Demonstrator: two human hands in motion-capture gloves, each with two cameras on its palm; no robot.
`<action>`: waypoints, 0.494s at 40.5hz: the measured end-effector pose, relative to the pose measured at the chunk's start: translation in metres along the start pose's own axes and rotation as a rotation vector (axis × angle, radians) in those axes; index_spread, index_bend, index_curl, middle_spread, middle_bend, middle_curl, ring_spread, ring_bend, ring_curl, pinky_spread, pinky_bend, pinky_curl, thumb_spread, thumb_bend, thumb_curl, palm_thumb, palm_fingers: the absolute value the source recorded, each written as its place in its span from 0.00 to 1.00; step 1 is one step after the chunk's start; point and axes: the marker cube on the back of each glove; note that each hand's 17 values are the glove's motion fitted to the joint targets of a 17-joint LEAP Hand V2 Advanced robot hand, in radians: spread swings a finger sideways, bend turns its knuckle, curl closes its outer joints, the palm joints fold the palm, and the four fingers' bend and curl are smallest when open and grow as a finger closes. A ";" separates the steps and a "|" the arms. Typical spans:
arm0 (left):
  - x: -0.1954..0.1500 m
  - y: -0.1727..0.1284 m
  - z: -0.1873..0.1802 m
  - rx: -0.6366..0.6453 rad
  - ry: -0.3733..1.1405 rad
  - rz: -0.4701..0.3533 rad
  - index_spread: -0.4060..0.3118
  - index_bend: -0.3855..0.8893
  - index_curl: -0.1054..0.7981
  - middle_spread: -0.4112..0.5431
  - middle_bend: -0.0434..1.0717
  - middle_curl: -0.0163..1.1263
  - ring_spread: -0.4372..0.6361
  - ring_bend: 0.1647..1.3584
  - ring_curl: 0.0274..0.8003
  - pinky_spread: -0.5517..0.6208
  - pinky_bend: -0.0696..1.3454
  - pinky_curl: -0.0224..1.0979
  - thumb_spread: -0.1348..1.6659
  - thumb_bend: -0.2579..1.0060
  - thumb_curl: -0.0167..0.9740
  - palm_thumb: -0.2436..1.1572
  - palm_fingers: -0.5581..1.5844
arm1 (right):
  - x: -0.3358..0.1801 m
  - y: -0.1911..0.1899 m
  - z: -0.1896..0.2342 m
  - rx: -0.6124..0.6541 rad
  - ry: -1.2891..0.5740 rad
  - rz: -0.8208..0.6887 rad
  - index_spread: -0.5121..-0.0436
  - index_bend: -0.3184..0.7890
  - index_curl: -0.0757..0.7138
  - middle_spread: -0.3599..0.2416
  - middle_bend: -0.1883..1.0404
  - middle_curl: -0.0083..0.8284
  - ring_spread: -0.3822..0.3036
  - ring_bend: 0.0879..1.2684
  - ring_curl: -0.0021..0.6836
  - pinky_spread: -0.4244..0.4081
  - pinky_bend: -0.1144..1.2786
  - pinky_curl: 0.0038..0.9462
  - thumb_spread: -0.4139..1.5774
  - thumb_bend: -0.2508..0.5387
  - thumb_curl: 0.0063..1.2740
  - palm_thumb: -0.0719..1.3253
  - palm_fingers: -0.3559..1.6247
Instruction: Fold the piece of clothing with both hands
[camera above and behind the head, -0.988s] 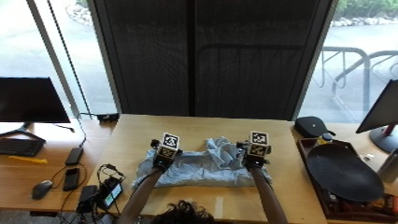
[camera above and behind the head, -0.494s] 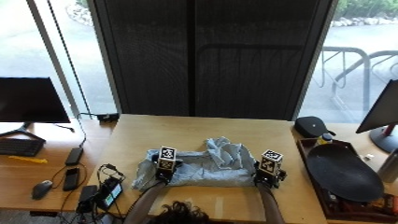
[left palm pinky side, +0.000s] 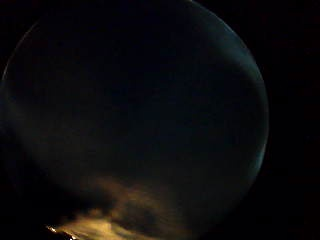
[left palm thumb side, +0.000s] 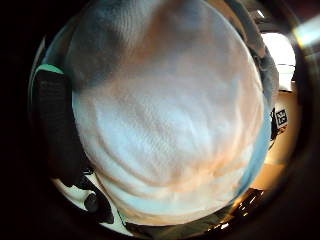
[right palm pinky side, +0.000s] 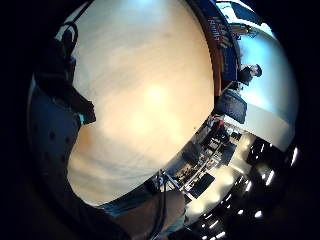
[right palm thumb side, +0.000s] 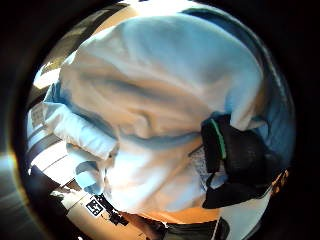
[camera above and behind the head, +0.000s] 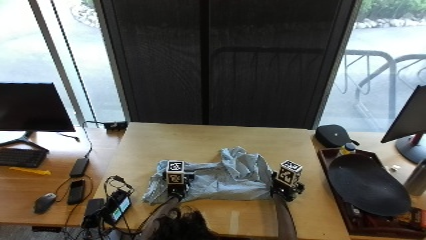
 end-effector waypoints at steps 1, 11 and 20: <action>0.000 0.000 0.001 -0.005 0.011 0.001 0.41 0.41 0.49 0.49 0.21 0.32 0.65 0.30 0.44 0.73 0.44 0.35 0.97 0.20 0.15 0.28 0.36 | 0.000 0.000 -0.001 -0.005 -0.003 0.004 0.68 0.26 0.08 0.62 0.46 0.51 0.35 0.69 0.67 0.41 0.77 0.43 0.88 0.37 0.28 0.51 0.52; 0.003 -0.001 0.001 -0.012 0.048 0.019 0.41 0.41 0.49 0.48 0.21 0.33 0.65 0.32 0.43 0.75 0.43 0.35 0.97 0.20 0.13 0.24 0.36 | -0.004 -0.001 -0.012 -0.020 0.006 0.021 0.70 0.25 0.08 0.39 0.61 0.59 0.26 0.74 0.70 0.19 0.76 0.42 0.85 0.41 0.31 0.63 0.63; 0.016 -0.018 -0.002 -0.002 0.047 0.011 0.41 0.42 0.49 0.48 0.21 0.34 0.65 0.32 0.43 0.76 0.43 0.35 0.97 0.21 0.13 0.22 0.37 | -0.020 -0.037 -0.047 0.092 -0.371 -0.083 0.60 0.38 0.18 0.27 0.63 0.63 0.21 0.60 0.66 0.14 0.67 0.40 0.72 0.39 0.38 0.73 0.69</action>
